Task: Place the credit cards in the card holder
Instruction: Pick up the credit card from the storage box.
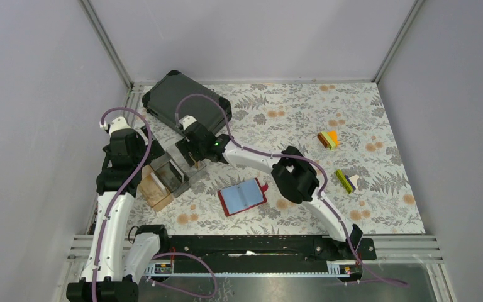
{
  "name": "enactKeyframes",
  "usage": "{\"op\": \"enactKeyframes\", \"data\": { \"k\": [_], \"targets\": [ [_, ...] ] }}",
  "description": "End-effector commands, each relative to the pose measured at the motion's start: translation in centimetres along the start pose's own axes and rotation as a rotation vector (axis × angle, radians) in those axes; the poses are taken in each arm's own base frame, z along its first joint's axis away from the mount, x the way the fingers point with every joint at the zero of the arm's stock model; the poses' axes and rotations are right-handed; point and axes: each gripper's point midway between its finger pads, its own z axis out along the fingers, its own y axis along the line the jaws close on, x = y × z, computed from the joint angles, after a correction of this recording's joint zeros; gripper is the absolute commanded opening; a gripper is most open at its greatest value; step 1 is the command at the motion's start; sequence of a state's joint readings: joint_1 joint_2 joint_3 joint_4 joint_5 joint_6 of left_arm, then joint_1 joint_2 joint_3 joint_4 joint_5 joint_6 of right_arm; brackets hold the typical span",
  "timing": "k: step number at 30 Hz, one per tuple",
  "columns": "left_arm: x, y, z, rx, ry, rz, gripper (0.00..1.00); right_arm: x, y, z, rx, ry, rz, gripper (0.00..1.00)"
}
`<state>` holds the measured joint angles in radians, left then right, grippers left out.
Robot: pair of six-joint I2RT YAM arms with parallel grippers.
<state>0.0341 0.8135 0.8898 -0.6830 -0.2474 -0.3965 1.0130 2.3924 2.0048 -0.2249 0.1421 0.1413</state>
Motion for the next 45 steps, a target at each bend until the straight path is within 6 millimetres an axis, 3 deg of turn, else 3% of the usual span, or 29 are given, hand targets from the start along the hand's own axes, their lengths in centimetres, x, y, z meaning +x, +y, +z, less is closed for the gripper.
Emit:
{"op": "enactKeyframes", "data": {
  "k": [1,14,25,45],
  "targets": [
    [-1.0,-0.1,0.0,0.002,-0.044,-0.004,0.99,-1.7,0.4,0.1,0.044,-0.028,-0.050,0.81],
    [-1.0,-0.1,0.0,0.005,-0.041,-0.004,0.99,-1.3,-0.9,0.4,0.170,-0.023,-0.136,0.77],
    [-0.9,-0.2,0.1,0.008,-0.037,-0.003,0.99,-2.3,-1.3,-0.4,0.195,-0.044,-0.146,0.71],
    [-0.5,-0.6,0.3,0.031,-0.019,0.003,0.99,-4.3,0.0,-1.7,0.189,-0.090,-0.188,0.68]
  ]
}}
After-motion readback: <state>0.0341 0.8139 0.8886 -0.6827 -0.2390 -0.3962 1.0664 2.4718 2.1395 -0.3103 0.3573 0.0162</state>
